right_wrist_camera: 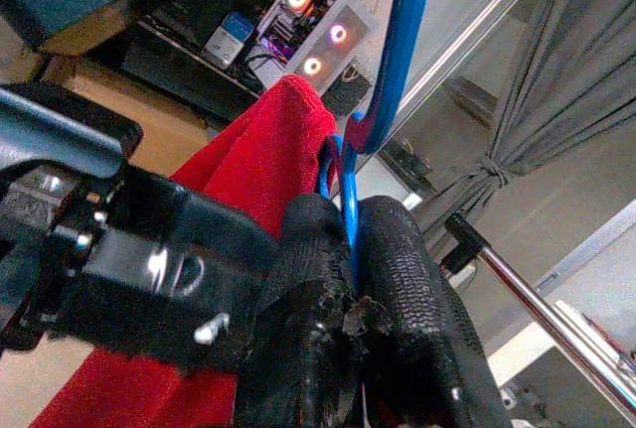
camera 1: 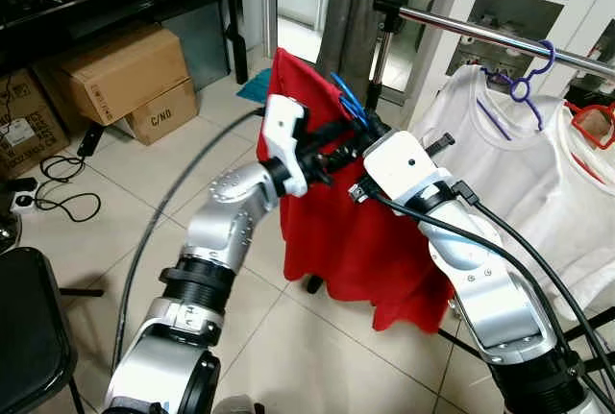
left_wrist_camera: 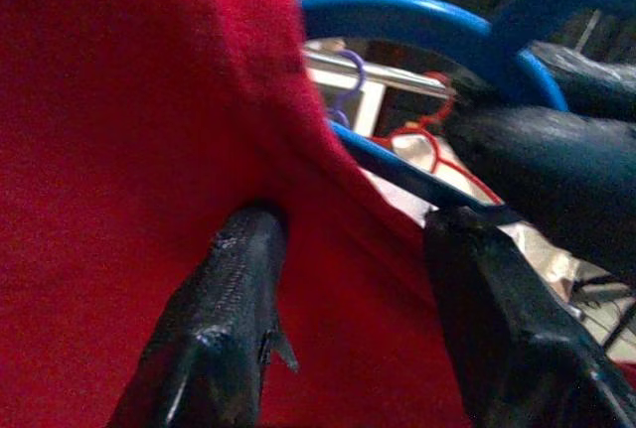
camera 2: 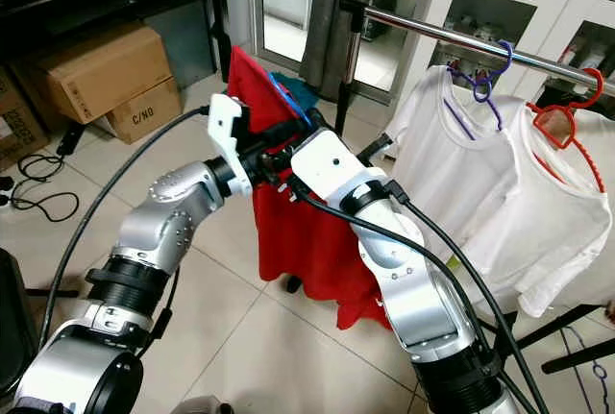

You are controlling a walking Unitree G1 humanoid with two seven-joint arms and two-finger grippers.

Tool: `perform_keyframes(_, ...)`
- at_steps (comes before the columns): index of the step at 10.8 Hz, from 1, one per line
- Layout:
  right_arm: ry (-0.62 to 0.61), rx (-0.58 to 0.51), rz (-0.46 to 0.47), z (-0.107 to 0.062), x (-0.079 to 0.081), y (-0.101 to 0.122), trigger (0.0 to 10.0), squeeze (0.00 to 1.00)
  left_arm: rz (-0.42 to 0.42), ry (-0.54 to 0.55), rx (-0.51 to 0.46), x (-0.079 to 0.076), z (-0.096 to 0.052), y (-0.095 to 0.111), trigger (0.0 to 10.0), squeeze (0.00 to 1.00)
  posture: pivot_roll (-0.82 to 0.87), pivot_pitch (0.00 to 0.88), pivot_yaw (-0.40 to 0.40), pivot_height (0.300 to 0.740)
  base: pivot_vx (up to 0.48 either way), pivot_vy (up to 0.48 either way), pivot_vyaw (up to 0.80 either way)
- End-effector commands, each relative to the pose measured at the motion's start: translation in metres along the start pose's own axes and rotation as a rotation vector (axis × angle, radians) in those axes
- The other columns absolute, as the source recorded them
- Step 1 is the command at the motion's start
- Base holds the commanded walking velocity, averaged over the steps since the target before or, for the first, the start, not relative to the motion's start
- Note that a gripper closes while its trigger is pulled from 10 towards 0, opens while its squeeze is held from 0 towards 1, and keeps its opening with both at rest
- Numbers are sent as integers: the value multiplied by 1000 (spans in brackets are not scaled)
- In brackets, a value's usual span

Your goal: Hang hanger

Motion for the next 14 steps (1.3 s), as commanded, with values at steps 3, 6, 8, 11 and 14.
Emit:
perform_keyframes(3, 17, -43, -21, 1, 1, 10, 0, 0, 18, -3, 24, -1, 3, -4, 10000, 0, 1, 0, 11, 740, 0, 0, 0)
perform_keyframes(6, 40, -37, -33, -1, 7, 9, 0, 0, 56, 74, 59, 9, 8, -6, 6471, 0, -5, 0, 26, 740, 0, 0, 0)
perform_keyframes(8, 22, -5, -37, -2, 4, 2, 0, 0, 58, 137, 48, 15, 5, -6, 0, 0, -2, 0, 27, 740, 0, 0, 0)
perform_keyframes(11, 1, 43, -35, -1, -2, -9, 0, 0, 64, 221, 41, 21, -1, -14, 0, 0, 8, 0, 14, 740, 0, 0, 0)
perform_keyframes(14, -11, 72, -24, 0, -6, -16, 0, 0, 111, 198, 72, 13, -2, -23, 0, 0, 9, 0, 13, 740, 0, 0, 0)
Point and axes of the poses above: a point about 5 cm out from each wrist's last joint towards the gripper, its own z axis pointing out of the wrist towards the gripper, its own y axis along the axis of the wrist's last joint, x = y × z, the point moved 6 cm from there along z, pointing out of the wrist towards the gripper, and after that the axes turned 12 degrees about -z, right-handed, at the moved point
